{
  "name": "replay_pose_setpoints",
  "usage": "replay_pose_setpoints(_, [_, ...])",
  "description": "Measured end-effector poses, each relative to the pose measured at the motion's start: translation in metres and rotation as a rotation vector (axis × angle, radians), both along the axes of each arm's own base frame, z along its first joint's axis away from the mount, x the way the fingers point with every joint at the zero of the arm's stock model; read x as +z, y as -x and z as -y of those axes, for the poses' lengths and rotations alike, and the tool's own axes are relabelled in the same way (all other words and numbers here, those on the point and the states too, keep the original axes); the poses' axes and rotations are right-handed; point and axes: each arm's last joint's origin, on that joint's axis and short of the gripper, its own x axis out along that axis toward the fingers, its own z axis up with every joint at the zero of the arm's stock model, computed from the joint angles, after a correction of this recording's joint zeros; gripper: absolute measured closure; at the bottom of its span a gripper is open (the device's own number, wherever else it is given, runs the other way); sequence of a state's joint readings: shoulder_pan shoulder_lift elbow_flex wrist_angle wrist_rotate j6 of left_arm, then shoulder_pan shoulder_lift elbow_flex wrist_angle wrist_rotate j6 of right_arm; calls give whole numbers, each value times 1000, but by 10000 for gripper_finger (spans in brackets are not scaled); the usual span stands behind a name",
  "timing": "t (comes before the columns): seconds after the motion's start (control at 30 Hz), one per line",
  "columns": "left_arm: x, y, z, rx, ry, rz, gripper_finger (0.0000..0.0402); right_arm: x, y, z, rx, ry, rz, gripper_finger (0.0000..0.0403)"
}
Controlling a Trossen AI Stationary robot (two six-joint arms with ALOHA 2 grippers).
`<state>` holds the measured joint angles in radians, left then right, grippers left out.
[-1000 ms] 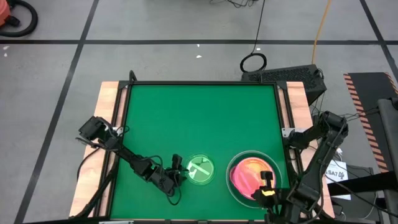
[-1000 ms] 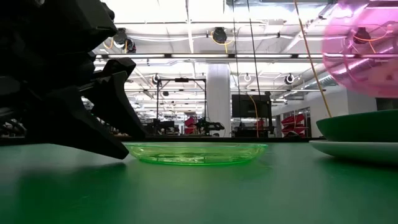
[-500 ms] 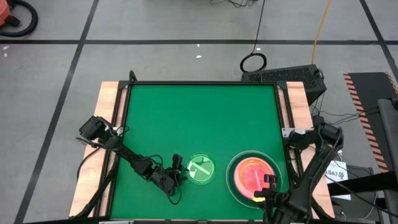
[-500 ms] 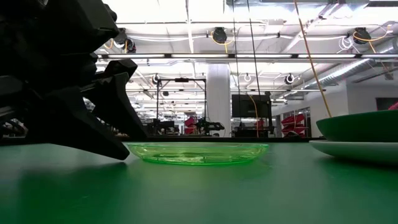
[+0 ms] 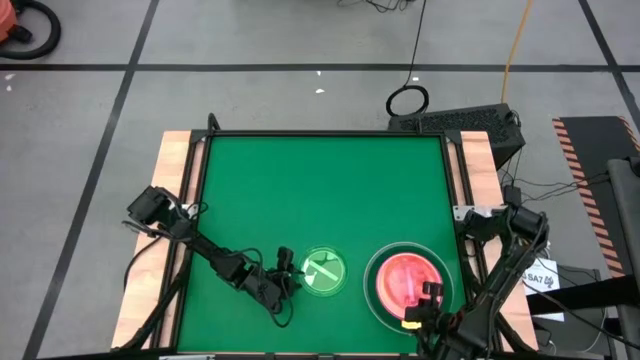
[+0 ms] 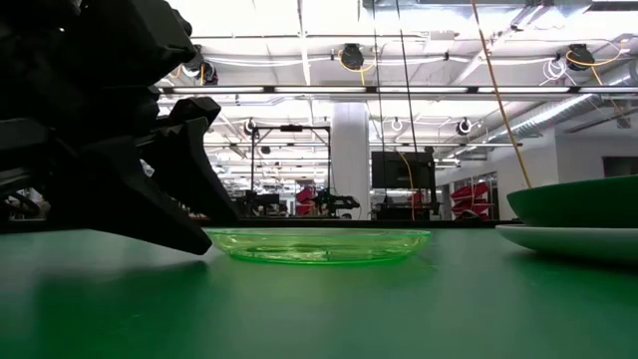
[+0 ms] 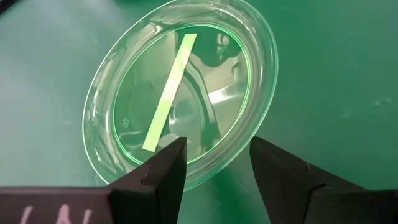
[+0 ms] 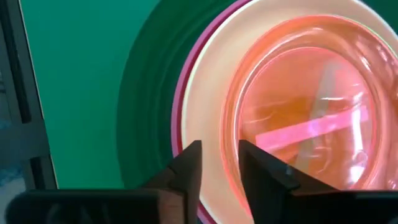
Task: Stack plastic plates
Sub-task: Stack the green plate on top of the pink plate
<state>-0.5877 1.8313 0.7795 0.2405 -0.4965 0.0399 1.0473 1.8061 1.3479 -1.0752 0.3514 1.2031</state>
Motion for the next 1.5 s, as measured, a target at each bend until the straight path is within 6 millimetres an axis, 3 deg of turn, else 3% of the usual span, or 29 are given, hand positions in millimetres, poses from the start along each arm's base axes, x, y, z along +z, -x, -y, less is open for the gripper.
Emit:
replay_pose_setpoints(0.33, [0,-1,-2,-9,9,-8,218,6,2,4,-35,1,21,259])
replay_pose_setpoints(0.67, [0,-6,-9,-27,25,-29,223,11,4,-4,47,25,107,267])
replay_pose_setpoints(0.87, [-1,-8,-12,-64,25,-46,284,19,9,-11,122,98,258,275])
replay_pose_setpoints(1.17, [-1,-8,-12,-100,-21,-51,387,22,11,-13,141,116,287,278])
replay_pose_setpoints(1.37, [2,-10,-11,-114,-16,-13,394,25,11,-14,141,114,288,278])
replay_pose_setpoints(1.5, [7,-13,-7,-153,-28,53,394,41,9,-17,129,114,315,278])
